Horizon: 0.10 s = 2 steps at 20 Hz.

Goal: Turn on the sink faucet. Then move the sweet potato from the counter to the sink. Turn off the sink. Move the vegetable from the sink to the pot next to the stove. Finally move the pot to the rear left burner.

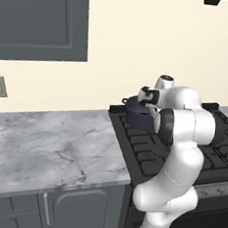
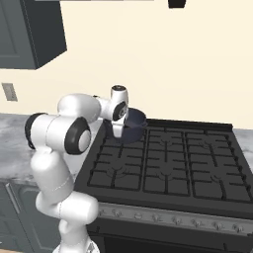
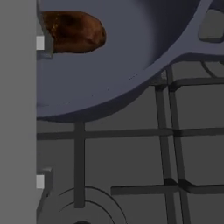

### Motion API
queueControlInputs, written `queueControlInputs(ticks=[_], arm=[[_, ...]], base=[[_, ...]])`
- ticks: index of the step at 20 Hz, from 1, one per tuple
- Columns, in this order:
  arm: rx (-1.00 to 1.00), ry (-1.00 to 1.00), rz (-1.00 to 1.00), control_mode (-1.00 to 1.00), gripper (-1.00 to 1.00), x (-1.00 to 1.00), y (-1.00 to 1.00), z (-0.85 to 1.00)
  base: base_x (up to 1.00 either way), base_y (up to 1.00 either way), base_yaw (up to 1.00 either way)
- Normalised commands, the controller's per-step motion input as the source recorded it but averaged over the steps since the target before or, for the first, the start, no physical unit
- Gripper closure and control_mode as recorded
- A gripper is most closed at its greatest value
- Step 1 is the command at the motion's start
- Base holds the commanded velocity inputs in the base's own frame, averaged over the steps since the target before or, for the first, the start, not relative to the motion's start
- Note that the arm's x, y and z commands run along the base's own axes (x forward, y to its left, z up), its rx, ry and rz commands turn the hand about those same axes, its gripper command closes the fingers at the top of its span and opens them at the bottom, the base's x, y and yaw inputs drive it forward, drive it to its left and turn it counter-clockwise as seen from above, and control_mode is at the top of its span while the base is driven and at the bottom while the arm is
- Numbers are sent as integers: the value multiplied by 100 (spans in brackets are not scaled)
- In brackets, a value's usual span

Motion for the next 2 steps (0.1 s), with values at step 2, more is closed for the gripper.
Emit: queueControlInputs(ticks=[2], arm=[[0,-6,0,-100,-100,-13,-3,39]], base=[[0,0,0]])
